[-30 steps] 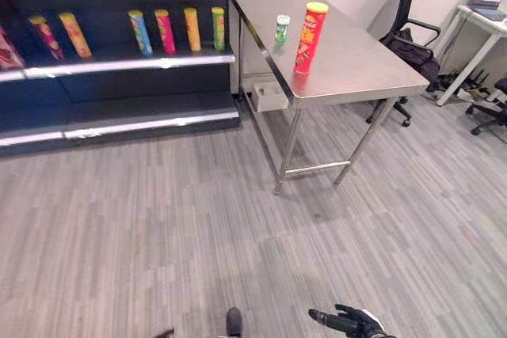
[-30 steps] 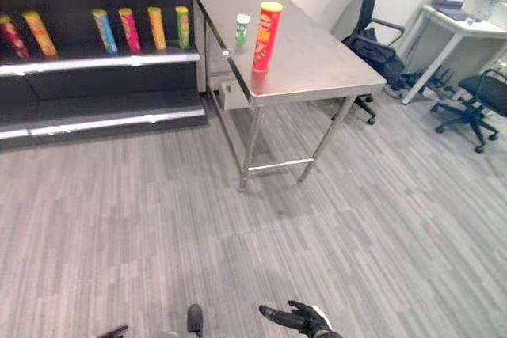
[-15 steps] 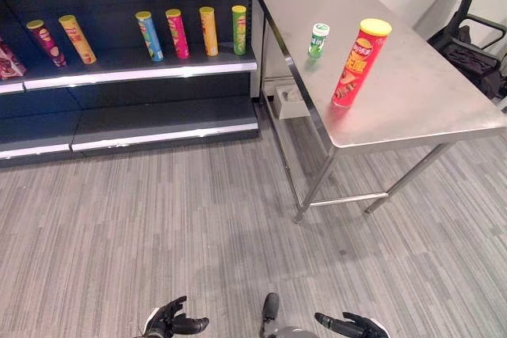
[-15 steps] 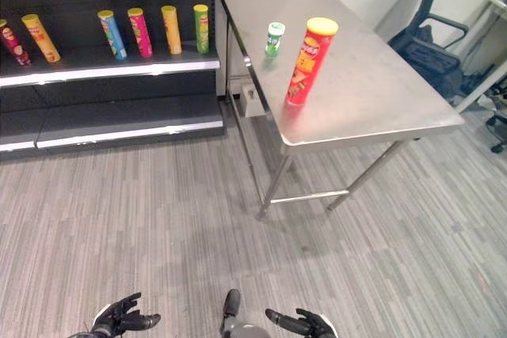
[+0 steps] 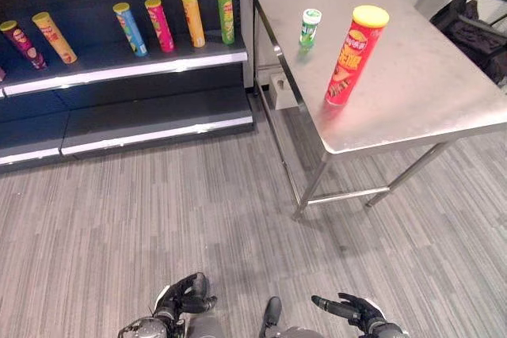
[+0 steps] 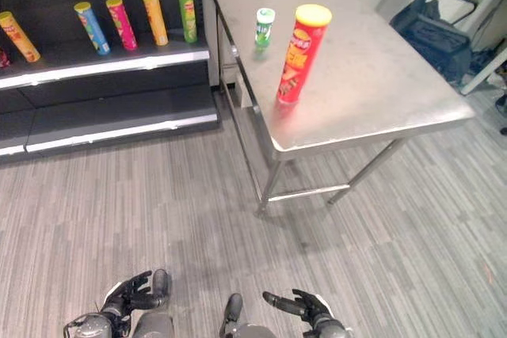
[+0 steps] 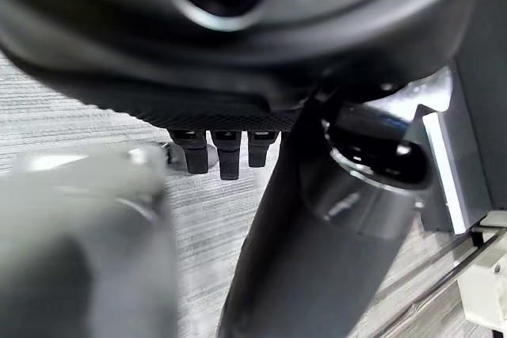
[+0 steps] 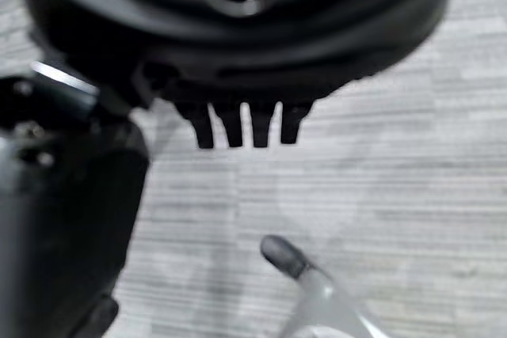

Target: Put the goods on the table back onto the shelves and tidy them up.

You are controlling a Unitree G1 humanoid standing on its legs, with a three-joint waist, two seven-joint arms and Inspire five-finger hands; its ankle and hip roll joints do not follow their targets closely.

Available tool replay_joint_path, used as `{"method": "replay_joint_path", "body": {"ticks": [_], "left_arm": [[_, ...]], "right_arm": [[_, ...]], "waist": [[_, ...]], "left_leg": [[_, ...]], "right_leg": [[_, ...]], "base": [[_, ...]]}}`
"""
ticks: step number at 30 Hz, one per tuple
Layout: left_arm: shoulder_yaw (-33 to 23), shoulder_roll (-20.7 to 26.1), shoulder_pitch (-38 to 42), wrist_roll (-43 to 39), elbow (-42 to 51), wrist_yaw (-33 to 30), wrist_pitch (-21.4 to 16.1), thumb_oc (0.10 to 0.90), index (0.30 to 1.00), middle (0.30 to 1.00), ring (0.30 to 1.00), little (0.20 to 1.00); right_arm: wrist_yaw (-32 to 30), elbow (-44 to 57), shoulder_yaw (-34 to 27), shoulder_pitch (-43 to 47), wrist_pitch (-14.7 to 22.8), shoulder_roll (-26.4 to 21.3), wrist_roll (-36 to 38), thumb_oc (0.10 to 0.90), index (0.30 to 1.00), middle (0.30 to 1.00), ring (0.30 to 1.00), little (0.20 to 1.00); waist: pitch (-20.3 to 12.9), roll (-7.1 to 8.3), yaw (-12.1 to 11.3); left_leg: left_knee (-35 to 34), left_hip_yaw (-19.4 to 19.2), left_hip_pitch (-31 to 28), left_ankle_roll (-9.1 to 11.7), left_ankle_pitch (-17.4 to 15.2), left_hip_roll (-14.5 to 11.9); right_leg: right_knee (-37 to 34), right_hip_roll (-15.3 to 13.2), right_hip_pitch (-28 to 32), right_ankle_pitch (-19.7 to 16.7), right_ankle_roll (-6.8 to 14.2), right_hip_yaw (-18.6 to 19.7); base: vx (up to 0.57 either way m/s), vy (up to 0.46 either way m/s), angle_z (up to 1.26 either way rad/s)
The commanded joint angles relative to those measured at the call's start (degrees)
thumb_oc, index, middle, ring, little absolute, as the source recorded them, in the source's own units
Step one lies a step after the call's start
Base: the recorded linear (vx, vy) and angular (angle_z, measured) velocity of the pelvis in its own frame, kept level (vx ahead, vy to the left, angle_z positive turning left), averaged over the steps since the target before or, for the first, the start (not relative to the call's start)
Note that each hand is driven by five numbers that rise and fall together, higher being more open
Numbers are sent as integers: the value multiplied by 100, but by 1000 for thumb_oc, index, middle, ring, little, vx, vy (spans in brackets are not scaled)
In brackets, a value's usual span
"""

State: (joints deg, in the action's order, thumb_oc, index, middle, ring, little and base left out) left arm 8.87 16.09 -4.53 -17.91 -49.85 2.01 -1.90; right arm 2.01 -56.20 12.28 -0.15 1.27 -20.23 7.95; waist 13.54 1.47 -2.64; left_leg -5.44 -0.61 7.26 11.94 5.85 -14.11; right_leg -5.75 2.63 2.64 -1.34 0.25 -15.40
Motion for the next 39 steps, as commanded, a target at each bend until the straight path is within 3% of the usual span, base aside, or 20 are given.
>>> {"method": "replay_joint_path", "body": {"ticks": [1, 2, 3, 6, 8, 9, 10, 12, 13, 14, 17, 18, 19, 20, 22, 23, 26, 31, 37, 39], "left_arm": [[-44, 224, 5, 90, 379, 30, -312, 800, 900, 900, 900, 900], [-48, 255, 42, 110, 350, 36, -318, 800, 900, 900, 900, 900], [-95, 327, 100, 108, 333, 21, -317, 800, 900, 900, 900, 900], [-201, 424, 168, 106, 299, -31, -304, 800, 900, 900, 900, 900], [-229, 483, 225, 31, 295, -63, -291, 800, 900, 900, 900, 900], [-252, 492, 223, 11, 265, -84, -292, 800, 900, 900, 900, 900], [-250, 499, 236, 13, 271, -87, -289, 800, 900, 900, 900, 900], [-273, 510, 371, -28, 182, -156, -329, 800, 900, 900, 900, 900], [-273, 510, 371, -28, 182, -156, -329, 800, 900, 900, 900, 900], [-257, 534, 417, 42, -17, -180, -312, 800, 900, 900, 900, 900], [-348, 430, 281, -92, 125, -152, -354, 800, 900, 900, 900, 900], [-444, 425, 166, -88, 166, -125, -326, 800, 900, 900, 900, 900], [-510, 416, 106, -80, 164, -108, -322, 800, 900, 900, 900, 900], [-674, 354, -78, -1, 157, -54, -302, 800, 900, 900, 900, 900], [-786, 238, -157, 87, 51, -25, -313, 800, 900, 900, 900, 900], [-825, 149, -175, 121, -42, -29, -315, 800, 900, 900, 900, 900], [-797, 116, -155, 178, -214, -3, -327, 800, 900, 900, 900, 900], [-619, 170, -114, 475, -410, 162, -406, 800, 900, 900, 900, 900], [-417, 242, -212, 542, -236, 383, -513, 800, 900, 900, 900, 900], [-397, 235, -218, 555, -246, 392, -524, 800, 900, 900, 900, 900]], "right_arm": [[-85, 535, -132, -188, 181, -337, -35, 800, 900, 900, 900, 900], [-75, 573, -150, -185, 177, -311, -42, 800, 900, 900, 900, 900], [-82, 596, -142, -120, 166, -265, -53, 800, 900, 900, 900, 900], [-98, 709, -125, -45, 142, -255, -134, 800, 900, 900, 900, 900], [-97, 733, -84, 24, 142, -259, -137, 800, 900, 900, 900, 900], [-91, 757, -99, 0, 155, -247, -92, 800, 900, 900, 900, 900], [-95, 728, -98, -6, 163, -237, -61, 800, 900, 900, 900, 900], [-163, 489, -101, 25, 122, -247, -79, 800, 900, 900, 900, 900], [-163, 489, -101, 25, 122, -247, -79, 800, 900, 900, 900, 900], [-199, -135, -178, -21, 63, -201, -117, 800, 900, 900, 900, 900], [-333, -480, -824, -435, 60, -211, 227, 800, 900, 900, 900, 900], [-422, -473, -1360, -608, 85, -373, 527, 800, 900, 900, 900, 900], [-459, -290, -1674, -707, 114, -506, 683, 800, 900, 900, 900, 900], [-648, 376, -2539, -1068, 205, -762, 979, 800, 900, 900, 900, 900], [-962, 1141, -3298, -1266, 401, -1052, 1100, 800, 900, 900, 900, 900], [-1196, 1689, -3813, -1222, 605, -1447, 1068, 800, 900, 900, 900, 900], [-1207, 2606, -4190, -1190, 757, -1906, 972, 800, 900, 900, 900, 900], [-672, 4813, -4196, -732, 1213, -2917, 886, 800, 900, 900, 900, 900], [318, 5961, -3747, -286, 1365, -3587, 1538, 800, 900, 900, 900, 900], [387, 5996, -3653, -193, 1387, -3597, 1642, 800, 900, 900, 900, 900]], "waist": [[-408, -27, -29], [-420, 4, -41], [-394, -9, -64], [-284, -63, -25], [-149, -123, 18], [-134, -153, 42], [-134, -152, 80], [-142, -81, 187], [-142, -81, 187], [-180, 44, 239], [-383, 152, 364], [-445, 176, 434], [-480, 185, 472], [-550, 162, 567], [-615, 124, 663], [-665, 102, 722], [-665, 83, 728], [-728, 67, 686], [-838, 106, 558], [-851, 106, 545]], "left_leg": [[62, -380, -140, -475, 277, 514], [72, -432, -208, -577, 193, 644], [56, -548, -350, -782, 45, 831], [44, -694, -590, -1037, -140, 1051], [44, -799, -704, -1160, -222, 1112], [44, -836, -739, -1174, -263, 1103], [44, -863, -780, -1178, -306, 1110], [44, -871, -810, -1110, -402, 1200], [44, -871, -810, -1110, -402, 1200], [44, -930, -889, -1078, -482, 1223], [44, -950, -971, -992, -499, 1158], [44, -957, -1029, -948, -523, 1099], [44, -973, -1065, -928, -539, 1076], [44, -1001, -1172, -893, -609, 1038], [44, -1041, -1263, -871, -671, 1013], [44, -1079, -1298, -863, -700, 997], [44, -1129, -1329, -858, -718, 975], [44, -1249, -1399, -825, -746, 931], [44, -1286, -1391, -802, -702, 900], [44, -1282, -1397, -800, -702, 896]], "right_leg": [[75, -1238, 514, 150, 856, 61], [202, -1378, 499, 125, 900, 131], [859, -1612, 235, 115, 927, 269], [1977, -1831, -293, -299, 926, 455], [2682, -2037, -681, -722, 923, 347], [2813, -2079, -767, -708, 934, 255], [2806, -2048, -849, -662, 910, 229], [1623, -1707, -801, -373, 893, 149], [1623, -1707, -801, -373, 893, 149], [721, -1462, -577, -422, 1021, 350], [196, -1303, -310, -584, 1016, 453], [103, -1265, -207, -566, 1009, 438], [75, -1251, -159, -552, 1015, 420], [75, -1226, -71, -483, 1026, 412], [75, -1207, -16, -423, 1036, 412], [75, -1201, -12, -401, 1048, 420], [75, -1177, -7, -398, 1038, 480], [75, -1142, 15, -350, 1031, 557], [75, -1154, 47, -361, 1020, 504], [75, -1154, 59, -357, 1019, 495]], "base": [[236, 307, -26], [334, 515, -19], [227, 420, -26], [134, 321, -27], [77, 245, -12], [97, 175, -10], [172, 93, 3], [156, -1, 4], [162, -101, -12], [221, -117, 4], [233, -140, 8], [157, -90, -19], [215, -79, -34], [193, -33, -29], [154, 0, -22], [72, 13, -8], [28, -2, -3], [14, -3, -10], [1, -3, 0], [4, -4, 9]]}}
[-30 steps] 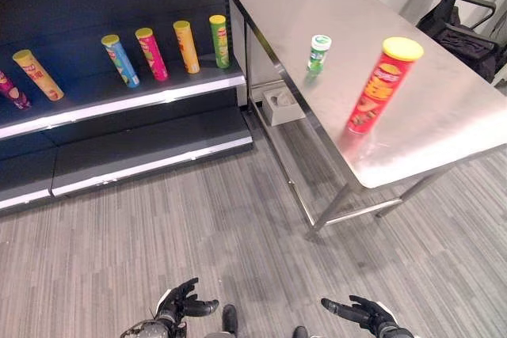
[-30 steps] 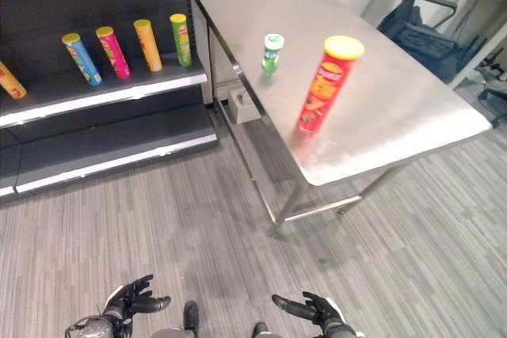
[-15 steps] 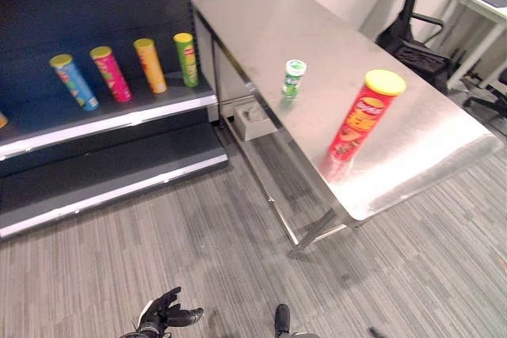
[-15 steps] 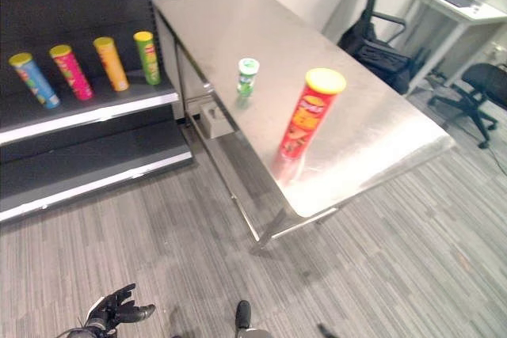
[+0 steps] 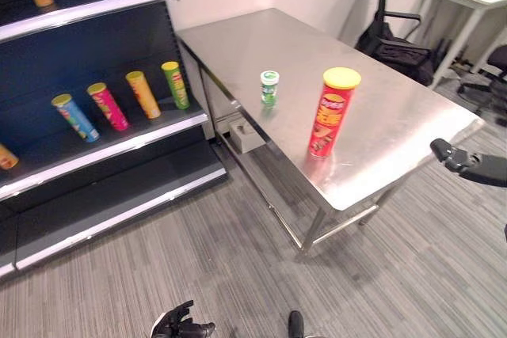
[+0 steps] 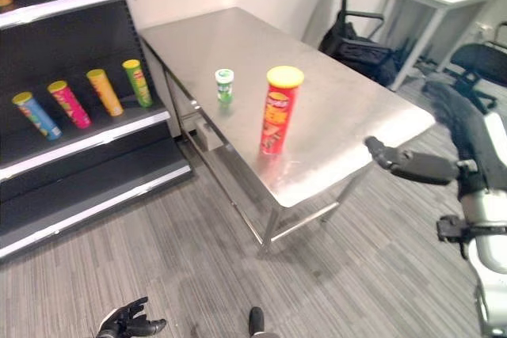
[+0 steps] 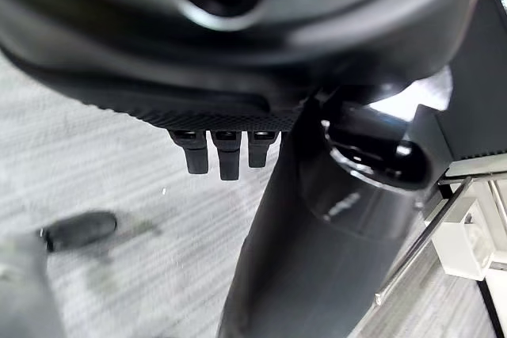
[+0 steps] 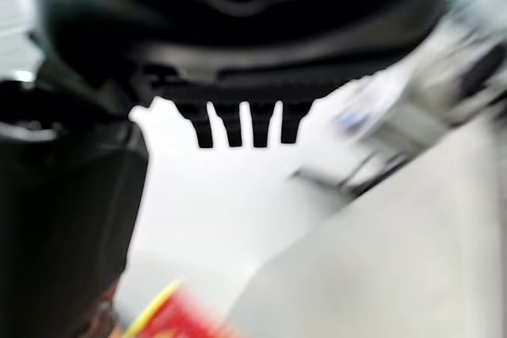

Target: Put the goods on the table back onto the shelves and tidy them up.

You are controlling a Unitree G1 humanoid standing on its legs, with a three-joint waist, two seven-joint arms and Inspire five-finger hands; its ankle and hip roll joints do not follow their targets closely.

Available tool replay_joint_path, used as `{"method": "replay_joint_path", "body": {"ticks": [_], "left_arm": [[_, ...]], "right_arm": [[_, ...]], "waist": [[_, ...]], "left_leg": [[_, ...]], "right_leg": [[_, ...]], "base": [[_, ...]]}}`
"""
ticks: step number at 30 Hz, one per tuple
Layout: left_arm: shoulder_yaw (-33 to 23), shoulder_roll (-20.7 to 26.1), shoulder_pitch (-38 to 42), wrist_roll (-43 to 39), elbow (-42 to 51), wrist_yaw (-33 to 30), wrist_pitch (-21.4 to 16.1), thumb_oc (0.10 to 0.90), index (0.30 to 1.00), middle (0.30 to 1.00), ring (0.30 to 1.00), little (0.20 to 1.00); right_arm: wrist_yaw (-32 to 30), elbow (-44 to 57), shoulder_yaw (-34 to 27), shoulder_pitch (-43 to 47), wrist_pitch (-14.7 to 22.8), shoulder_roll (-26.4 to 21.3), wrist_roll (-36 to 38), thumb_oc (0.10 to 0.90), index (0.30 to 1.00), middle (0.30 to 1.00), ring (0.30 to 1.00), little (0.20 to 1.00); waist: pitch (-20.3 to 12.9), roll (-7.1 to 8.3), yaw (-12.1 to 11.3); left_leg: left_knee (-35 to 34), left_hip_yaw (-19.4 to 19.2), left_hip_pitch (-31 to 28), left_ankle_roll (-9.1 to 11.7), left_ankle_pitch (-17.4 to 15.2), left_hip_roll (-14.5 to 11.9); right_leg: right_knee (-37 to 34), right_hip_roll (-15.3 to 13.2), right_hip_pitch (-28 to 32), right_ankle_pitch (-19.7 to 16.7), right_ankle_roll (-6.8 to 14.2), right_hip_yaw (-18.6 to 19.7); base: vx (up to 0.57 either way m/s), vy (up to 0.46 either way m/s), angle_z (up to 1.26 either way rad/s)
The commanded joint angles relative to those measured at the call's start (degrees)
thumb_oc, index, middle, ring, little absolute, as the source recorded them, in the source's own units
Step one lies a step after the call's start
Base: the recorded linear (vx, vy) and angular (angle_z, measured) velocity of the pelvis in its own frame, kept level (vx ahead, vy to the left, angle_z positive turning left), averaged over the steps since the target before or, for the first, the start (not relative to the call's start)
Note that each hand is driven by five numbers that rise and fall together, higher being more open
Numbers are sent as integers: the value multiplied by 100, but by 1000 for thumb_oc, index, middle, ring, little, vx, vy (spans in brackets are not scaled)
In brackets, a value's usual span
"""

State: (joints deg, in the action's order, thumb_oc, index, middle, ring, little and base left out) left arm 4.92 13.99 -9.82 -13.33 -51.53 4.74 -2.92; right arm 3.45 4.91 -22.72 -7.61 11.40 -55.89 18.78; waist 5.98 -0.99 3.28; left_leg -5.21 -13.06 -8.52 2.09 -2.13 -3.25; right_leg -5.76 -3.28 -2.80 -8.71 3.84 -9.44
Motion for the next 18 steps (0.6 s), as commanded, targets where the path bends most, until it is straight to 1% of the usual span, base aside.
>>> {"method": "replay_joint_path", "body": {"ticks": [1, 4, 5, 9, 10, 12, 13, 15, 18], "left_arm": [[29, 448, 297, 101, -75, 138, -434, 800, 900, 900, 900, 900], [118, 418, 284, 140, -93, 178, -437, 800, 900, 900, 900, 900], [115, 418, 283, 140, -93, 178, -437, 800, 900, 900, 900, 900], [179, 410, 251, 134, -108, 147, -437, 800, 900, 900, 900, 900], [171, 408, 250, 134, -109, 147, -437, 800, 900, 900, 900, 900], [177, 417, 221, 105, -108, 116, -439, 800, 900, 900, 900, 900], [169, 414, 220, 105, -107, 116, -439, 800, 900, 900, 900, 900], [152, 425, 188, 80, -125, 45, -446, 800, 900, 900, 900, 900], [125, 420, 159, 57, -131, 20, -444, 800, 900, 900, 900, 900]], "right_arm": [[297, -70, -87, 644, 385, -31, 653, 800, 900, 900, 900, 900], [266, -146, 231, 990, 395, -36, 601, 800, 900, 900, 900, 900], [265, -149, 238, 997, 396, -37, 601, 800, 900, 900, 900, 900], [60, -455, 649, 1453, 358, -123, 257, 800, 900, 900, 900, 900], [56, -466, 669, 1474, 362, -126, 255, 800, 900, 900, 900, 900], [-229, -731, 769, 1694, 370, -158, -18, 800, 900, 900, 900, 900], [-236, -745, 793, 1719, 375, -160, -24, 800, 900, 900, 900, 900], [-482, -1018, 809, 1902, 392, -200, -155, 800, 900, 900, 900, 900], [-577, -1079, 755, 1930, 398, -210, -187, 800, 900, 900, 900, 900]], "waist": [[-107, 356, -68], [-135, 359, -154], [-135, 359, -150], [-165, 372, -278], [-163, 372, -268], [-165, 380, -351], [-163, 379, -338], [-162, 391, -414], [-161, 397, -438]], "left_leg": [[21, -34, 179, 184, 94, -193], [21, -15, 180, 185, 94, -191], [21, -14, 180, 185, 94, -191], [21, 45, 178, 186, 91, -184], [21, 47, 177, 186, 91, -184], [21, 97, 195, 190, 100, -184], [21, 102, 196, 190, 101, -183], [21, 171, 222, 199, 122, -184], [21, 220, 244, 203, 130, -182]], "right_leg": [[76, -568, 610, 384, 659, -109], [76, -579, 644, 399, 659, -157], [76, -579, 644, 400, 659, -157], [76, -600, 708, 411, 650, -238], [76, -601, 711, 412, 650, -240], [76, -613, 740, 428, 649, -306], [76, -614, 742, 429, 649, -311], [76, -623, 773, 446, 641, -388], [76, -625, 793, 458, 642, -431]], "base": [[8, -2, 6], [1, 0, 1], [8, 5, 7], [5, 0, 9], [0, 0, 0], [4, -9, 4], [1, -15, 5], [12, -21, 18], [12, -17, 20]]}}
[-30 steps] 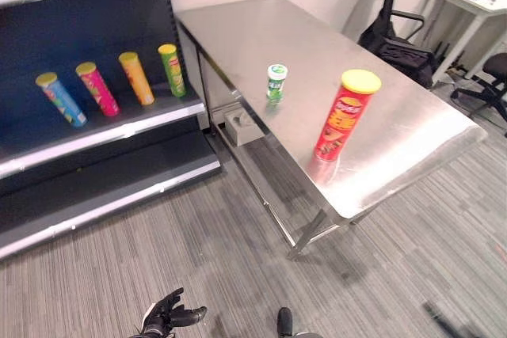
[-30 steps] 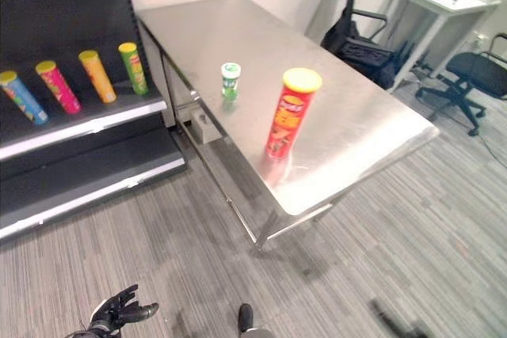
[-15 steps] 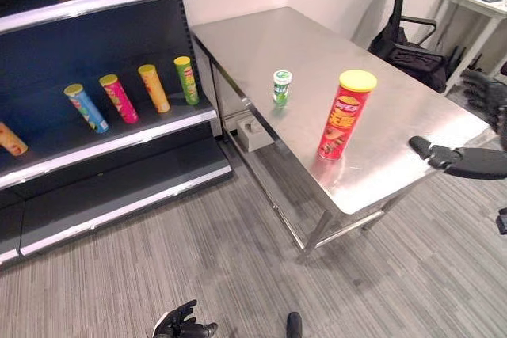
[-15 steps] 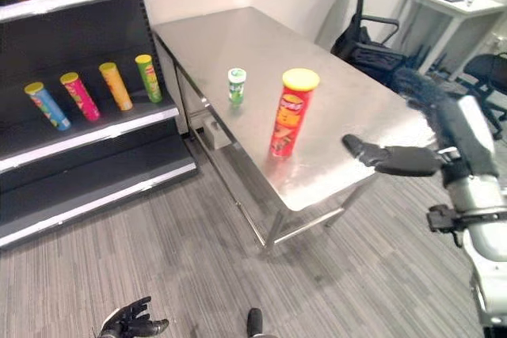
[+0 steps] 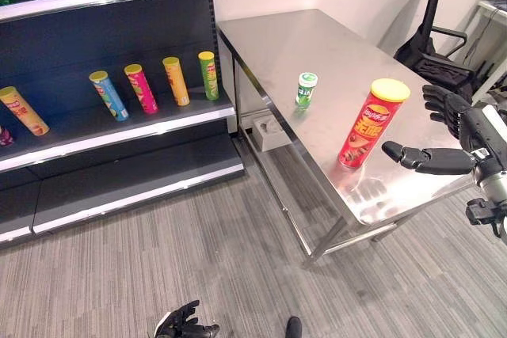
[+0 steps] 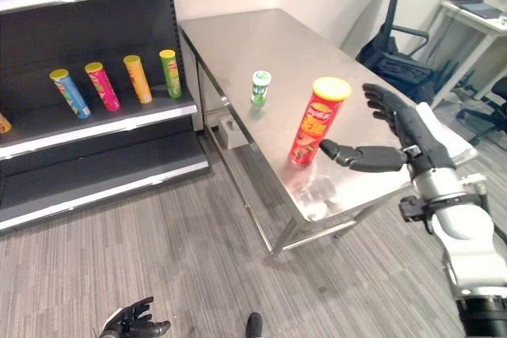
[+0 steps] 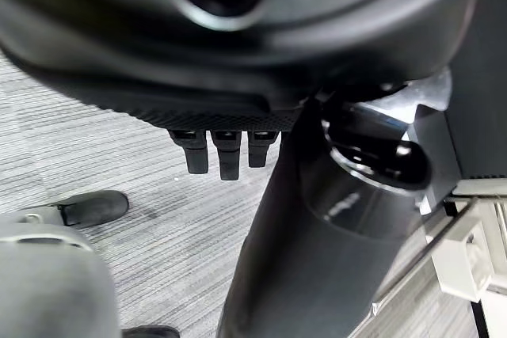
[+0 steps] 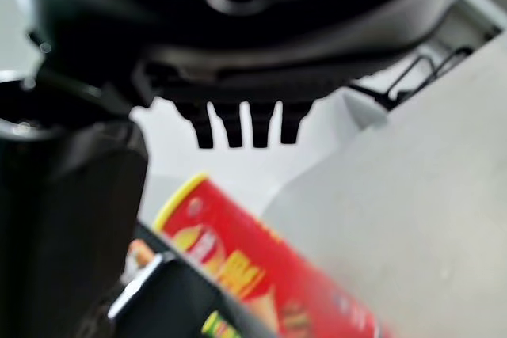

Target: Put the goods on the table back onto the shelves and tidy them up.

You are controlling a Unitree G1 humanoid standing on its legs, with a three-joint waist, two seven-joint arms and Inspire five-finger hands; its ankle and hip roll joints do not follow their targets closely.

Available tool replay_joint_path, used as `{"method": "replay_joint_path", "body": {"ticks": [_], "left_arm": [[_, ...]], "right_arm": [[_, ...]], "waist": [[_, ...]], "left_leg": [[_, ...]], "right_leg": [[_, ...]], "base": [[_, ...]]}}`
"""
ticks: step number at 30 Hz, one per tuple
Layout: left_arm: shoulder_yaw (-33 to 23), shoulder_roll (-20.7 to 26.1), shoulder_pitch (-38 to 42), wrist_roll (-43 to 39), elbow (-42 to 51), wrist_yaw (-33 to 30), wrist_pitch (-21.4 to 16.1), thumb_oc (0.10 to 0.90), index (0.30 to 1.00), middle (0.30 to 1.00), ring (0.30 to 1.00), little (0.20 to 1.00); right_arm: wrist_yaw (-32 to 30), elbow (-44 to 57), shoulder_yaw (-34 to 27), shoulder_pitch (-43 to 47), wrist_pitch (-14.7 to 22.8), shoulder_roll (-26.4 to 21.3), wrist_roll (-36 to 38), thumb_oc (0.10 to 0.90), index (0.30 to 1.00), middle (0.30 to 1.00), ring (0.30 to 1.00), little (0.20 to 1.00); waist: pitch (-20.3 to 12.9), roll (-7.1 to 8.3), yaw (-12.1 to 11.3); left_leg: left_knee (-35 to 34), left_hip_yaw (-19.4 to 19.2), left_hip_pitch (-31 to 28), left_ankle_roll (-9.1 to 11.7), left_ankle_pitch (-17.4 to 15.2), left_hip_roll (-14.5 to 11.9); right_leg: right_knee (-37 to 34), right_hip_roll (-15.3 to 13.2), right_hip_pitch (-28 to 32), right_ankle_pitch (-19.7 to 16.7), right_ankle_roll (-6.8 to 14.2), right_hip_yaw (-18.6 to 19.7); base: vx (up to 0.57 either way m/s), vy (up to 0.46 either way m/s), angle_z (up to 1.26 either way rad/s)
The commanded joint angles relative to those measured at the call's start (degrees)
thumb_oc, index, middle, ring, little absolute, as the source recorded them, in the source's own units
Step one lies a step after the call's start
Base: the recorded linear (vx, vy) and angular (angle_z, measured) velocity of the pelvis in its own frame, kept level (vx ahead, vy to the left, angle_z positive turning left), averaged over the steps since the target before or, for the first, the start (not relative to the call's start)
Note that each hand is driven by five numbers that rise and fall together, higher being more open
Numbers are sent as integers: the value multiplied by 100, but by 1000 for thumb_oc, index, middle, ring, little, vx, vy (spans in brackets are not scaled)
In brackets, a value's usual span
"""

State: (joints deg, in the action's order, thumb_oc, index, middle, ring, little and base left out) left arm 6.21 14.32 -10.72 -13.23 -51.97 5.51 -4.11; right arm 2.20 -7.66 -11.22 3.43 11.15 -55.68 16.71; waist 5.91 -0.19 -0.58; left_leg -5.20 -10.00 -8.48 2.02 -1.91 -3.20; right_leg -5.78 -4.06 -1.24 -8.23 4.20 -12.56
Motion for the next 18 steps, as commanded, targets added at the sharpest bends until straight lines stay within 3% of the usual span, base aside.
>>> {"method": "replay_joint_path", "body": {"ticks": [1, 18], "left_arm": [[-6, 387, 238, 42, -74, -66, -324, 800, 900, 900, 900, 900], [196, 396, 109, -28, -124, -154, -264, 800, 900, 900, 900, 900]], "right_arm": [[-476, 167, -411, 834, 422, -225, 26, 800, 900, 900, 900, 900], [-562, -1023, 784, 1960, 153, -408, 241, 800, 900, 900, 900, 900]], "waist": [[-154, 320, -62], [-119, 395, -303]], "left_leg": [[20, -64, 248, 210, 110, -184], [20, 103, 283, 269, 186, -214]], "right_leg": [[78, -544, 643, 416, 605, -135], [78, -518, 732, 459, 558, -304]], "base": [[10, -19, 13], [-3, -13, 7]]}}
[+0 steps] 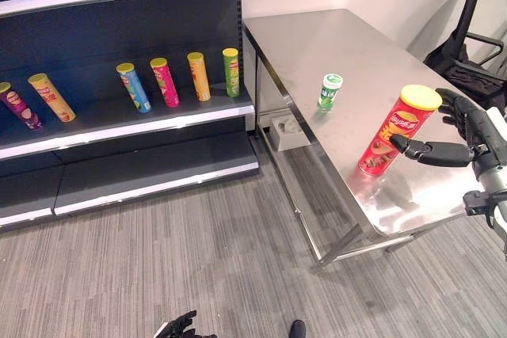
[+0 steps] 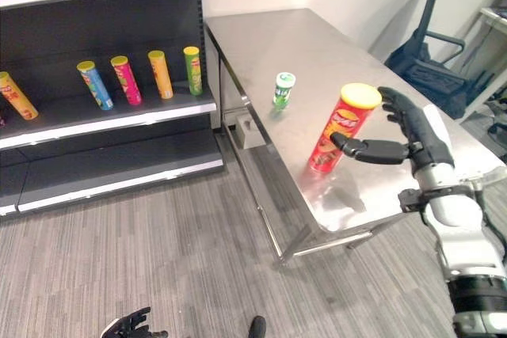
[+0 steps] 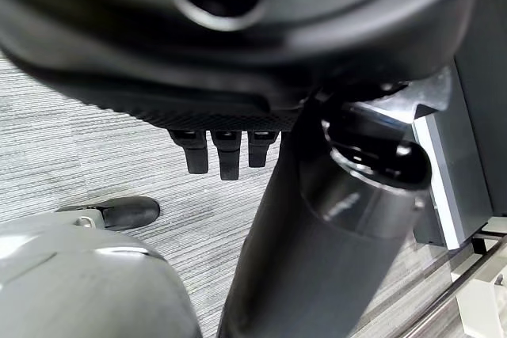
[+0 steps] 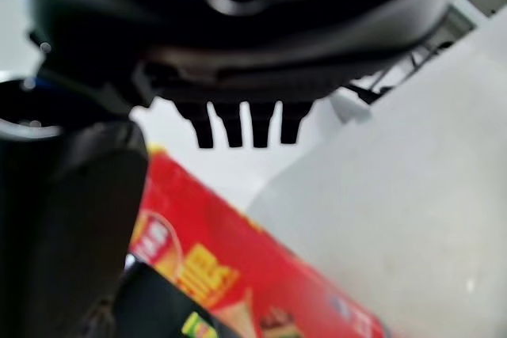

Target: Put the goods on the table back onto the shelves and tidy them up.

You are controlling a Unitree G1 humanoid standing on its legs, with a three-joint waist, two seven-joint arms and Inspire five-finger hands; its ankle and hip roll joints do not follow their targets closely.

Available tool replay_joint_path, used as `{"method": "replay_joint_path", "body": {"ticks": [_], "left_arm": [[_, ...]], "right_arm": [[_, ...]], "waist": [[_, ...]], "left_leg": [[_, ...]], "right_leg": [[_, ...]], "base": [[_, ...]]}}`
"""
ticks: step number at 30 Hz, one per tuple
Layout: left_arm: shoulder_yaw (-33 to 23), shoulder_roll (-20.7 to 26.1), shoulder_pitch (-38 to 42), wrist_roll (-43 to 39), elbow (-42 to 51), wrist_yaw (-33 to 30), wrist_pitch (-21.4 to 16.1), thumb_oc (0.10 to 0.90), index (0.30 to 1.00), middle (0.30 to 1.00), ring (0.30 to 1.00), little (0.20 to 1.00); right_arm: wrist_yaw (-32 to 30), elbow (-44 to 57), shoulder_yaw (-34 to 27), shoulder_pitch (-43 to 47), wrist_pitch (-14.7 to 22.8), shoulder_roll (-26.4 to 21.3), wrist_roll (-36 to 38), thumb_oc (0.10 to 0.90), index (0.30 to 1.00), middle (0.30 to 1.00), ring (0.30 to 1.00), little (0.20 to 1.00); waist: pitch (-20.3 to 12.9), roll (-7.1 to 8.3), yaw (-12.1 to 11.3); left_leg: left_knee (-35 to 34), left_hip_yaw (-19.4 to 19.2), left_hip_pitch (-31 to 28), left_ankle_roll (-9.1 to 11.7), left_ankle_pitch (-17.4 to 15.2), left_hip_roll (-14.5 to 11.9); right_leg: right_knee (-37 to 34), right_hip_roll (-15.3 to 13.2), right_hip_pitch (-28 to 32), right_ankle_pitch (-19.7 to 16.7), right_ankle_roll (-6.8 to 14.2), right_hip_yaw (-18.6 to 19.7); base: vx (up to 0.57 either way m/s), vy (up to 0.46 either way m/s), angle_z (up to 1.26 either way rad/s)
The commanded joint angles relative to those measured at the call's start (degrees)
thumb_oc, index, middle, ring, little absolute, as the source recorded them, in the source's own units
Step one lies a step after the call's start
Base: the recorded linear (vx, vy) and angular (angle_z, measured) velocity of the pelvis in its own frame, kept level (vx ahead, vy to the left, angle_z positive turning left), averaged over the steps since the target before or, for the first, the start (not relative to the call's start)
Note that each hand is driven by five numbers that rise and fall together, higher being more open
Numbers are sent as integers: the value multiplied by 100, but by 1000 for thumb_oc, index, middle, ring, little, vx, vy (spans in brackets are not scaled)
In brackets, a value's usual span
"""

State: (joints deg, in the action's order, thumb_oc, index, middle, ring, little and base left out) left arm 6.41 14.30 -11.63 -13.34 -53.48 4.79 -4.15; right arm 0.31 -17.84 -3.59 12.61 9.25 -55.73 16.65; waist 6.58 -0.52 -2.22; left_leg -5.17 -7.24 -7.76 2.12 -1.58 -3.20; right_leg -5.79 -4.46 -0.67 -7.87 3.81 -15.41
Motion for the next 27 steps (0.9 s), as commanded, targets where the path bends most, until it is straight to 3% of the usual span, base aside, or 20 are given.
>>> {"method": "replay_joint_path", "body": {"ticks": [1, 6, 17, 18, 19, 25, 27], "left_arm": [[168, 394, 198, -18, 28, -82, -260, 800, 900, 900, 900, 900], [259, 400, 190, -77, 6, -125, -253, 800, 900, 900, 900, 900], [262, 371, 191, -102, -38, -201, -228, 800, 900, 900, 900, 900], [253, 370, 192, -101, -47, -213, -224, 800, 900, 900, 900, 900], [230, 376, 175, -104, -36, -213, -221, 800, 900, 900, 900, 900], [184, 386, 149, -126, 10, -209, -217, 800, 900, 900, 900, 900], [51, 401, 145, -153, 72, -235, -217, 800, 900, 900, 900, 900]], "right_arm": [[-374, -19, 45, 1069, 347, -406, 249, 800, 900, 900, 900, 900], [-430, -384, 497, 1559, 309, -442, 349, 800, 900, 900, 900, 900], [-747, -501, 480, 1872, 319, -462, 314, 800, 900, 900, 900, 900], [-782, -445, 414, 1843, 333, -464, 340, 725, 787, 787, 787, 787], [-771, -435, 392, 1812, 323, -489, 346, 400, 300, 300, 300, 300], [-649, -277, 304, 1616, 291, -570, 471, 400, 300, 300, 300, 300], [-744, 173, -47, 1352, 371, -525, 402, 400, 300, 300, 300, 300]], "waist": [[-184, 425, -130], [-171, 453, -174], [-165, 475, -233], [-161, 478, -234], [-161, 482, -237], [-154, 506, -204], [-156, 482, -176]], "left_leg": [[17, -175, 211, 259, 153, -215], [17, -134, 232, 273, 177, -221], [17, -57, 265, 272, 187, -228], [17, -48, 264, 271, 179, -227], [17, -52, 260, 271, 175, -229], [17, -71, 238, 278, 163, -241], [17, -87, 202, 276, 142, -251]], "right_leg": [[79, -478, 676, 423, 596, -18], [79, -464, 682, 425, 585, -65], [79, -460, 710, 450, 579, -133], [79, -463, 709, 456, 578, -130], [79, -463, 714, 459, 579, -133], [79, -448, 712, 475, 578, -115], [79, -438, 729, 494, 570, -96]], "base": [[0, 0, 0], [-1, -2, 1], [4, -5, 5], [3, -1, 5], [0, 0, 0], [0, 0, 0], [-5, -46, 0]]}}
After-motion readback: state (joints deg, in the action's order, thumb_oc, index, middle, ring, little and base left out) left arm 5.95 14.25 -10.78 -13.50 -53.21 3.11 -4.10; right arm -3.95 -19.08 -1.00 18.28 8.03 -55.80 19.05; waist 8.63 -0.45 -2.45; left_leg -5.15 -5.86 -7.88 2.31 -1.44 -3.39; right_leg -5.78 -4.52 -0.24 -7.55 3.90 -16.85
